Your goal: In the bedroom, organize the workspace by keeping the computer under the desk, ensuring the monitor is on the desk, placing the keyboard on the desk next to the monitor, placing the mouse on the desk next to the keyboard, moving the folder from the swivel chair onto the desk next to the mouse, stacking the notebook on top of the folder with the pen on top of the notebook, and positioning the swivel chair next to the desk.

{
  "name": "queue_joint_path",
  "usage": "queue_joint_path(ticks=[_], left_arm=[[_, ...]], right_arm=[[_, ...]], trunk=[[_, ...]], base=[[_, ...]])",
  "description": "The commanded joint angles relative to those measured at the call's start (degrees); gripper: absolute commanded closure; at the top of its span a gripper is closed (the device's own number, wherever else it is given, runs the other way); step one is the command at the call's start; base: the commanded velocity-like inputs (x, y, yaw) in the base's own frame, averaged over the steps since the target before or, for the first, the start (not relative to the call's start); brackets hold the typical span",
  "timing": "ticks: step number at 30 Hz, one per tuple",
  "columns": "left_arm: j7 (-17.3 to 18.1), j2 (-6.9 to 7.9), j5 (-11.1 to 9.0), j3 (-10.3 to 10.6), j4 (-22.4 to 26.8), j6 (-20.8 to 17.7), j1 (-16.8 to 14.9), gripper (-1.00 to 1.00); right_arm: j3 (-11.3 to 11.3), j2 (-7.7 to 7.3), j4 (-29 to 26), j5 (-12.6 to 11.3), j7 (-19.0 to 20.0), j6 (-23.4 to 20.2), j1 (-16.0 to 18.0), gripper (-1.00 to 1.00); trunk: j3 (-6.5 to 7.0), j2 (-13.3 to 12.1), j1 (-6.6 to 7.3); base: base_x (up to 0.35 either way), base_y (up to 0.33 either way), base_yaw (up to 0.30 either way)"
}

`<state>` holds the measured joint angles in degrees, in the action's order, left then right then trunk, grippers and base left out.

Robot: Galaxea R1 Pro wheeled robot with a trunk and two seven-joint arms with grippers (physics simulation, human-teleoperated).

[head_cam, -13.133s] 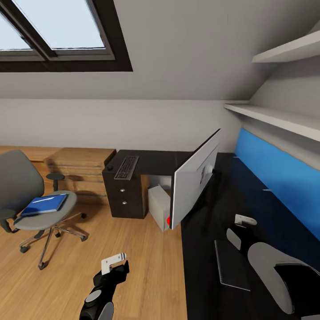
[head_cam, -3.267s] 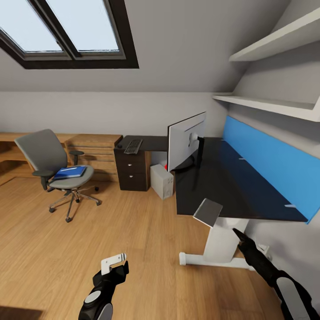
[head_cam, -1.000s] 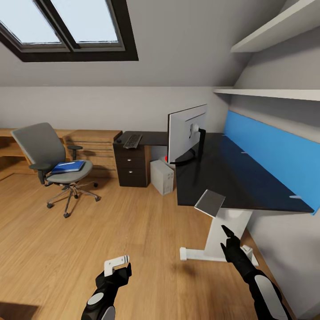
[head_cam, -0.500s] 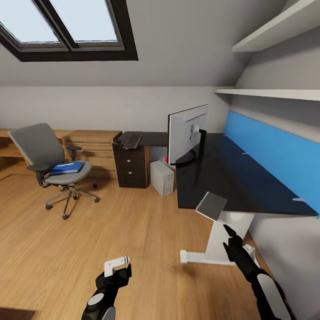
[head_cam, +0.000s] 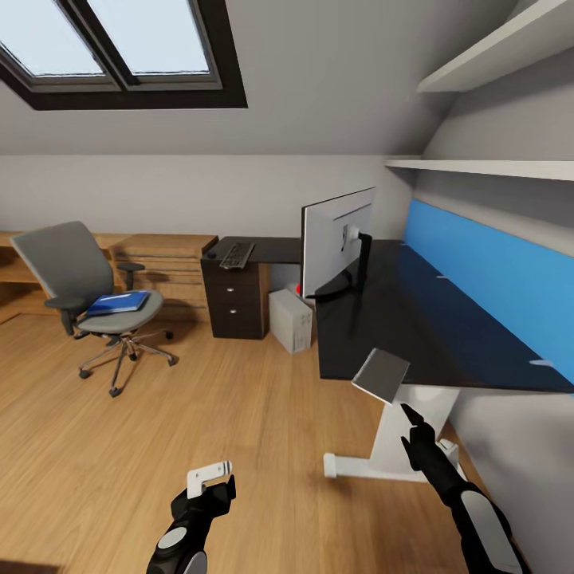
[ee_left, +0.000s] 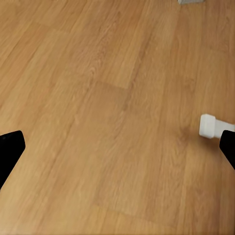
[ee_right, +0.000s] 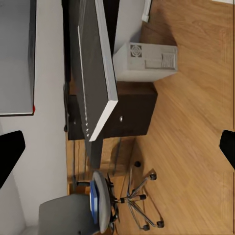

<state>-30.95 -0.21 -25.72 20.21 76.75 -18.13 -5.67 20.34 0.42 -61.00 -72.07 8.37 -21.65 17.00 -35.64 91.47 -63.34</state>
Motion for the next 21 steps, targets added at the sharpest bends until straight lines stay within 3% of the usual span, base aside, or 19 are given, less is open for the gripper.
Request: queue_joint_path(ticks=[1, 8, 14, 21], left_arm=[[-0.4, 0.02, -0.4, 0.1, 0.1, -0.1, 0.0, -1.00], [-0.3, 0.11, -0.4, 0.1, 0.1, -0.1, 0.0, -1.00], [-0.3, 0.12, -0.5, 0.1, 0.1, -0.1, 0.0, -1.00], [-0.3, 0.12, -0.5, 0.1, 0.1, -0.1, 0.0, -1.00]], right_arm=[[0.2, 0.00, 0.1, -0.3, 0.0, -0.4, 0.1, -1.00], [0.2, -0.71, 1.2, -0.1, -0.6, -0.4, 0.1, -1.00], [0.2, -2.78, 3.9, -0.1, -0.6, -0.6, 0.3, -1.00], [-0.3, -3.20, 4.7, -0.2, -0.4, -0.6, 0.3, -1.00]], trunk=[[-0.05, 0.0, 0.00], [-0.05, 0.0, 0.00], [-0.05, 0.0, 0.00], [-0.05, 0.0, 0.00]], base=[[0.114, 0.000, 0.000], [0.174, 0.000, 0.000], [0.152, 0.000, 0.000], [0.059, 0.001, 0.000]])
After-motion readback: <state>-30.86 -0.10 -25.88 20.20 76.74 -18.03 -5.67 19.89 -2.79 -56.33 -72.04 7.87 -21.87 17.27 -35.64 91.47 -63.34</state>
